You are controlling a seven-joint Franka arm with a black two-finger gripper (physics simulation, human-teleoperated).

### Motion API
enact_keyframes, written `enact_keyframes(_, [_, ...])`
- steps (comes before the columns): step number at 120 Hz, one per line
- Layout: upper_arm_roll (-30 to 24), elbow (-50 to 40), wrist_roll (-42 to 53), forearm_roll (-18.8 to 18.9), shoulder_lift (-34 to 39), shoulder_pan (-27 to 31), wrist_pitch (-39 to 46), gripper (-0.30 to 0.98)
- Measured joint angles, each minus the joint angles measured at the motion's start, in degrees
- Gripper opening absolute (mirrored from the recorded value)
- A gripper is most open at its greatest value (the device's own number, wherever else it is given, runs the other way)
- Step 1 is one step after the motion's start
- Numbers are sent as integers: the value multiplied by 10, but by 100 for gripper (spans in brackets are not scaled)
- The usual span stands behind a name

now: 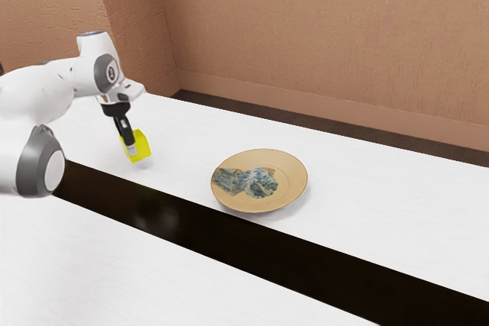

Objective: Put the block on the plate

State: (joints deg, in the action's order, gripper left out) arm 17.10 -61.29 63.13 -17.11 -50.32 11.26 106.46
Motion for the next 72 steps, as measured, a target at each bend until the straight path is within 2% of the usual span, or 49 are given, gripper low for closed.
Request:
enact_keyframes(25, [3,-19,0,1,53,-16,-1,34])
enact_keyframes(45, [22,-37,-2,1,88,-66,-1,34])
enact_keyframes(72, [26,-31,-8,0,96,-121,-3,34])
